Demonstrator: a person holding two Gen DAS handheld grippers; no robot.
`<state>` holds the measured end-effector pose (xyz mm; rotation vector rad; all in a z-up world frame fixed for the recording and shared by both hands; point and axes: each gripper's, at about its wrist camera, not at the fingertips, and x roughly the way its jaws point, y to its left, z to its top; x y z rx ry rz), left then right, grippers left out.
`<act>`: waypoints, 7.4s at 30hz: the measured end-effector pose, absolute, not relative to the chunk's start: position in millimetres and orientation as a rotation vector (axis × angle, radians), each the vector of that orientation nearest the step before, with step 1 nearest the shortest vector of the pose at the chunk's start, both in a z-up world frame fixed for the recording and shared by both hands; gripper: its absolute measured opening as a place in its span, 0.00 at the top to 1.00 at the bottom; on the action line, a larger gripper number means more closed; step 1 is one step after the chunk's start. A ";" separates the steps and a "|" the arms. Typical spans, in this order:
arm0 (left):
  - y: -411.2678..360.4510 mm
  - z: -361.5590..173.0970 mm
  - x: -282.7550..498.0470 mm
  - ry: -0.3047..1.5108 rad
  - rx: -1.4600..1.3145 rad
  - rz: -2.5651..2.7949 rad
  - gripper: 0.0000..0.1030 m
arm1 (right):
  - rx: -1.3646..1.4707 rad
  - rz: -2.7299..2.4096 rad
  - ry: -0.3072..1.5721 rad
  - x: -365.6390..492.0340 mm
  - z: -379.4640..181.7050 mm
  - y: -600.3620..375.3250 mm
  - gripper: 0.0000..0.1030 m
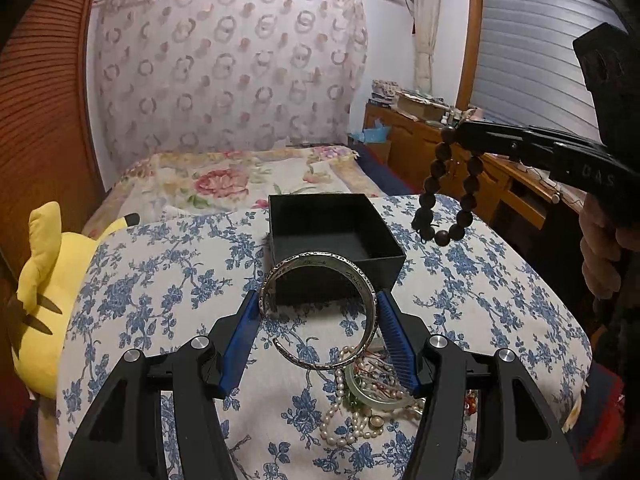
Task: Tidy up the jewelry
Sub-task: 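Grasp the silver bangle with the left gripper while the right gripper carries the beads toward the black box, then release the bead bracelet and silver bangle into the black box with both grippers, then grasp the jade bangle with the left gripper while the right gripper grasps the red cord bracelet, then carry the jade bangle and red cord bracelet to the black box and release both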
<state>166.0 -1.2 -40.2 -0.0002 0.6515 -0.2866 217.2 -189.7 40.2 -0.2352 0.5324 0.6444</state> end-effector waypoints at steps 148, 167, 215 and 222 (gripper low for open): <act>-19.2 -55.1 179.2 0.716 -0.005 -0.366 0.33 | -0.222 0.640 0.652 149.0 -37.6 -207.0 0.96; -28.1 -32.6 249.7 0.703 0.005 -0.330 0.33 | -0.236 0.587 0.575 220.4 -1.7 -192.7 0.96; 30.3 -53.8 244.7 0.618 -0.054 -0.193 0.07 | -0.173 0.575 0.764 321.8 -60.5 -154.0 0.95; 48.4 -60.0 229.3 0.653 -0.066 -0.189 0.07 | -0.140 0.612 0.746 317.4 -53.2 -159.8 0.73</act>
